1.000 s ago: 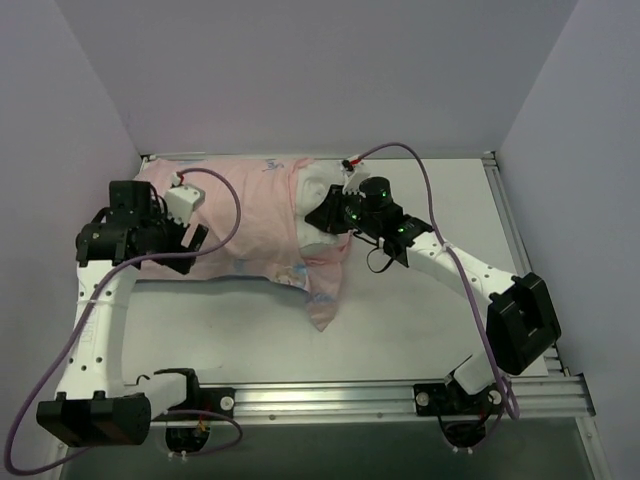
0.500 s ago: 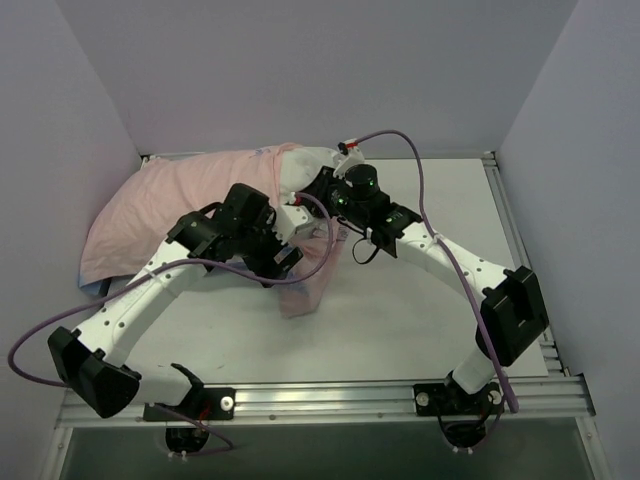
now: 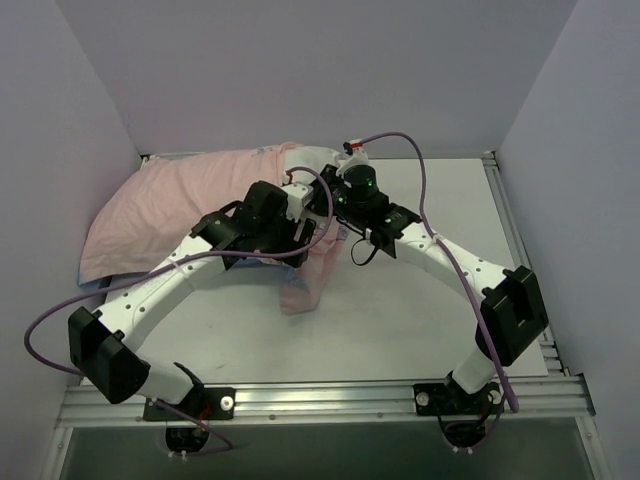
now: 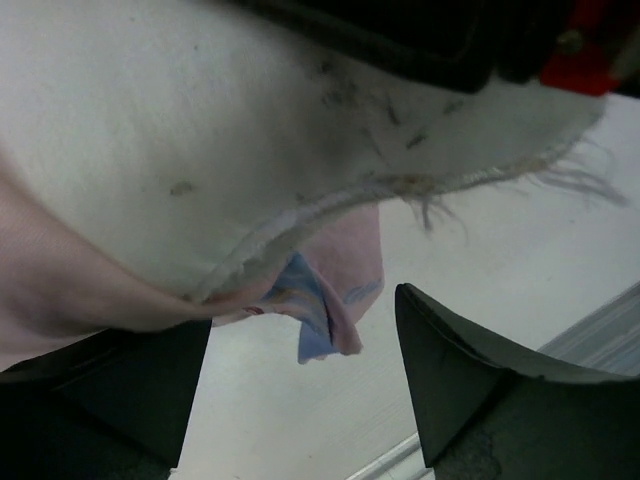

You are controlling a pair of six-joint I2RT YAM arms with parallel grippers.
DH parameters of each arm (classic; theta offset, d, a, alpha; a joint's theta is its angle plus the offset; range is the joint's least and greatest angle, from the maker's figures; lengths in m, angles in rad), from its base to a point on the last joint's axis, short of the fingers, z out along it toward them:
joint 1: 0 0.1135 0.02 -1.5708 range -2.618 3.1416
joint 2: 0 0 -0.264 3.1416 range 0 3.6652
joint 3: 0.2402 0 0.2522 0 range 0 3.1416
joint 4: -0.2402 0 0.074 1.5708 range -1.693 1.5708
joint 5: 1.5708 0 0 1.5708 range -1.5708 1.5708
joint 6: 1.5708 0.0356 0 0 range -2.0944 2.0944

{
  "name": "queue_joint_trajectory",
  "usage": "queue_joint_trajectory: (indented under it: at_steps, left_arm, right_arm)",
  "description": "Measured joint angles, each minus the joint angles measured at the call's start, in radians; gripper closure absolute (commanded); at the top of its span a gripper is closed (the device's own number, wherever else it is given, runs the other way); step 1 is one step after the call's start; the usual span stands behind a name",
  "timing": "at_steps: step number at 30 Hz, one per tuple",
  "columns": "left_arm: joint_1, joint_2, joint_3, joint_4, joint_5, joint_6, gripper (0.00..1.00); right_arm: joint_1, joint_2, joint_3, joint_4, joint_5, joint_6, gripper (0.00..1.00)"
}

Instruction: Remove the pillowcase from the pillow

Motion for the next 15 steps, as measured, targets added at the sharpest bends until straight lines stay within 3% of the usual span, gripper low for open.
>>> queue_joint_trajectory:
  at_steps: [1, 3, 7, 10, 15]
  left_arm:
    - [-0.002, 0.008, -0.008, 0.012, -0.013, -0.014, 0.38]
    - [-0.002, 0.02, -0.025, 0.029, -0.042, -0.024, 0.53]
    - [-0.002, 0.026, -0.047, 0.034, -0.093, -0.019, 0.61]
    - [-0.001, 0.026, -0.053, 0.037, -0.124, -0.014, 0.96]
    - [0.034, 0.024, -0.077, 0.051, -0.165, 0.009, 0.98]
  right_arm:
    - [0.003, 0.0, 0.0, 0.0, 0.003, 0.002, 1.0]
    - [0.005, 0.0, 0.0, -0.002, 0.006, 0.004, 1.0]
    - [0.01, 0.0, 0.002, -0.005, 0.016, 0.004, 1.0]
    - [0.011, 0.0, 0.005, -0.01, 0.021, 0.004, 1.0]
    - [-0.001, 0.0, 0.005, -0.013, 0.017, 0.003, 1.0]
